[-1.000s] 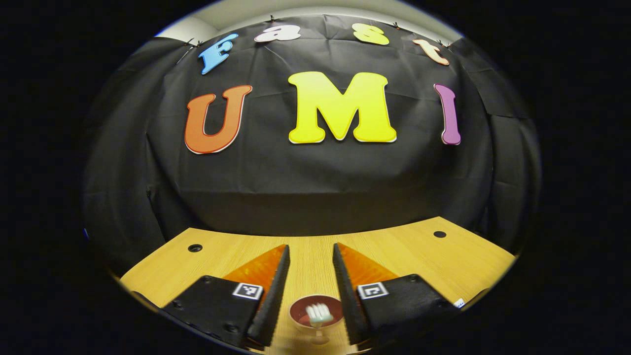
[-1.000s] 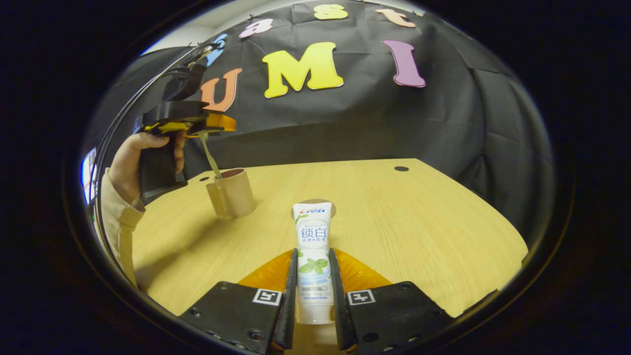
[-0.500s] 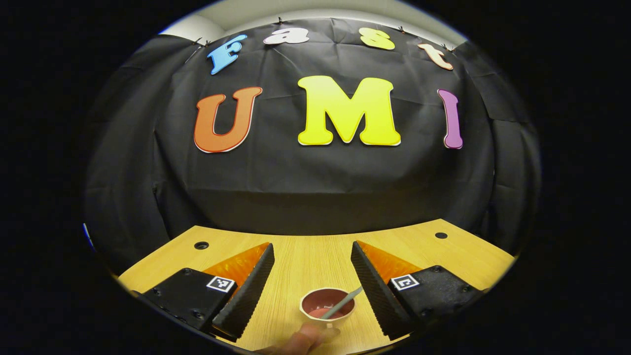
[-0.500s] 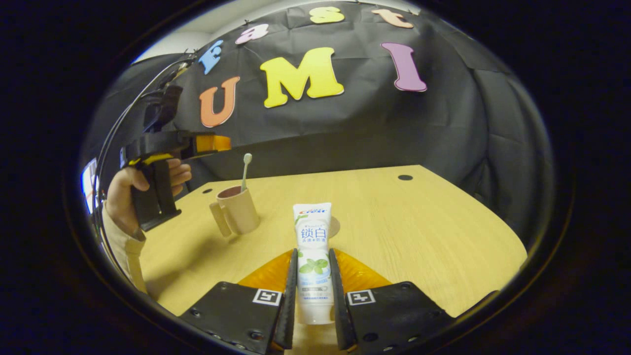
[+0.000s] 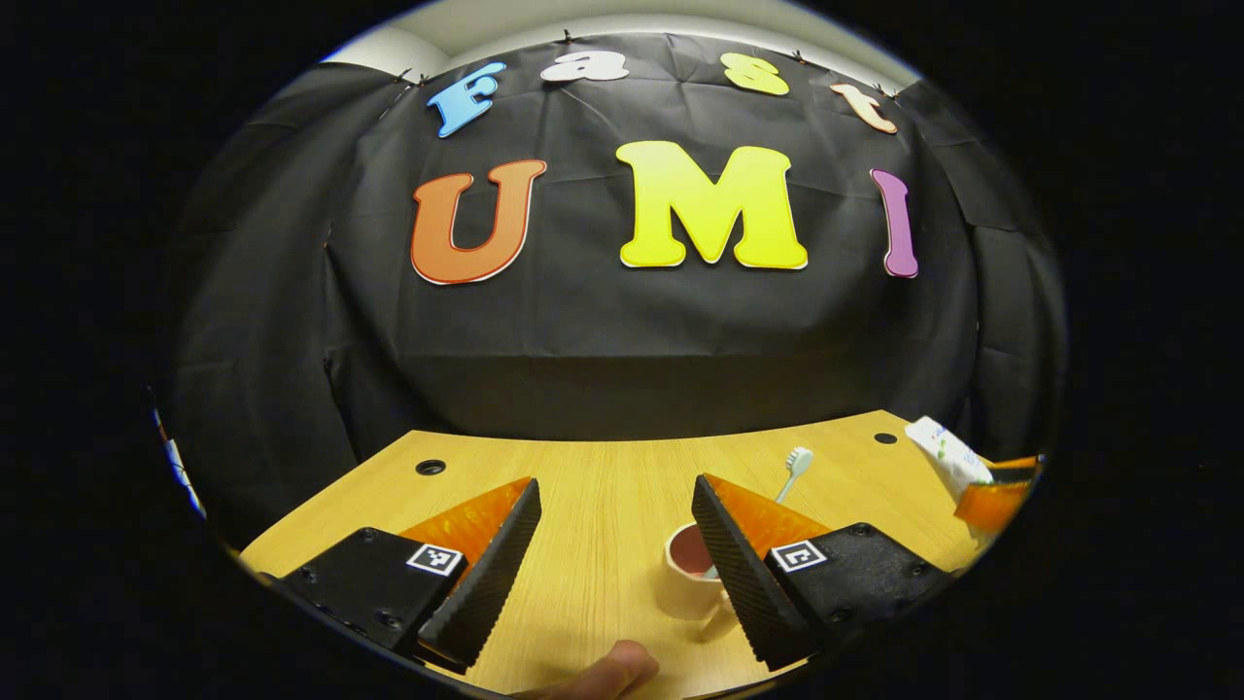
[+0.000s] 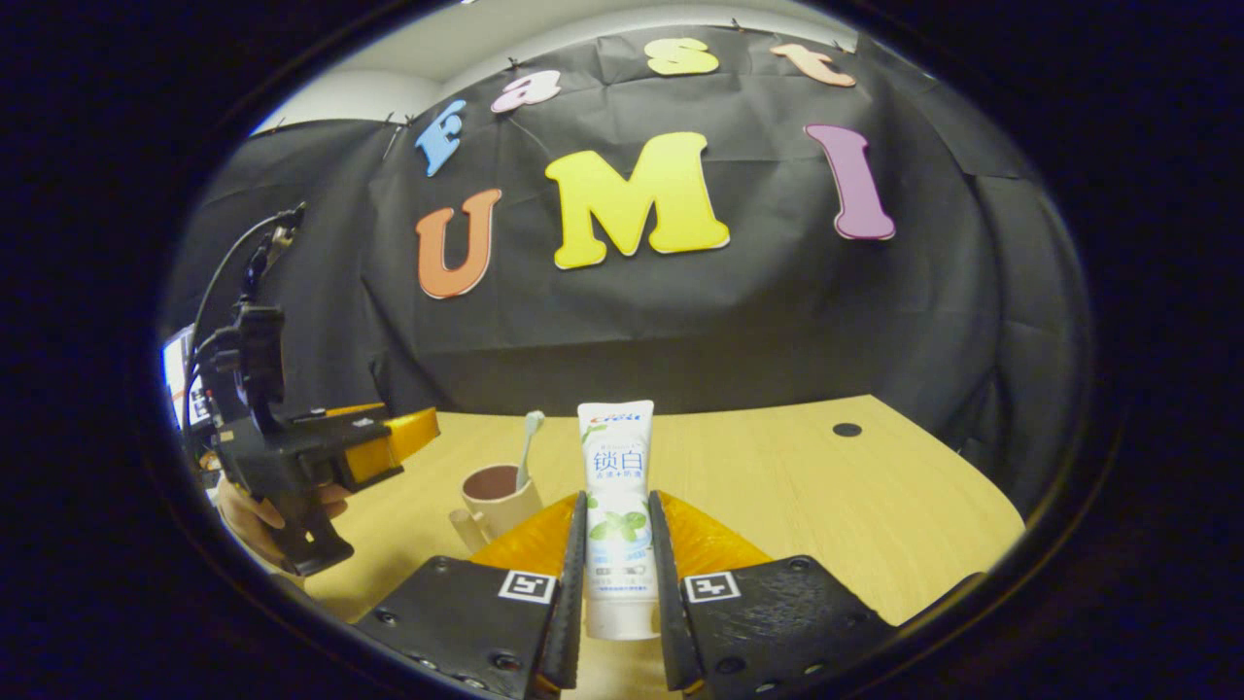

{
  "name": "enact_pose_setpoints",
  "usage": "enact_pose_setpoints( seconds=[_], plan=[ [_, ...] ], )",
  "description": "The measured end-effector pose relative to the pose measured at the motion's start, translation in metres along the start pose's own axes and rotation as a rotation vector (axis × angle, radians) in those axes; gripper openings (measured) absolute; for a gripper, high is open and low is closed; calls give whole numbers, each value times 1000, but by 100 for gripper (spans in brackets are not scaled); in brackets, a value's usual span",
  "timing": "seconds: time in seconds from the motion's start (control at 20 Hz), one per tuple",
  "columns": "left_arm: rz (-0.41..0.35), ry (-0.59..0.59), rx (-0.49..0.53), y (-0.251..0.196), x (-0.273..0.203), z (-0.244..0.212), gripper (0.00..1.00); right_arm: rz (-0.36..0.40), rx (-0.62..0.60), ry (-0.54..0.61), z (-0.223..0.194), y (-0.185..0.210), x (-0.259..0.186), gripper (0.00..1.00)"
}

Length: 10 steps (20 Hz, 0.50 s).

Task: Put the toothbrush and toothpaste on the desktop into the cup, then pick up the cup and place it on the coaster on the desktop.

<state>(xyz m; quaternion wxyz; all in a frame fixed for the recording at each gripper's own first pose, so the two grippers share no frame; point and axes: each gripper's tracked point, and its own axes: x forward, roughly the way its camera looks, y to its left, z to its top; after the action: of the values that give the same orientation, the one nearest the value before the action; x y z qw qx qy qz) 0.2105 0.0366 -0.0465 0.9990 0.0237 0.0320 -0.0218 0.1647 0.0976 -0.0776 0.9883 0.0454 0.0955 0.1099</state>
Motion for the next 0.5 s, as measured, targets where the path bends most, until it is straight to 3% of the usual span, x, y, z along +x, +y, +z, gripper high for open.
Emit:
enact_pose_setpoints(
  seconds=[0.2, 0.5],
  plan=[
    [1, -29, 14, 10, -7, -6, 99, 58, 30, -45, 30, 37, 28, 33],
    [-19, 29, -45, 20, -4, -35, 99, 98, 35, -76, 49, 90, 75, 33]
  ],
)
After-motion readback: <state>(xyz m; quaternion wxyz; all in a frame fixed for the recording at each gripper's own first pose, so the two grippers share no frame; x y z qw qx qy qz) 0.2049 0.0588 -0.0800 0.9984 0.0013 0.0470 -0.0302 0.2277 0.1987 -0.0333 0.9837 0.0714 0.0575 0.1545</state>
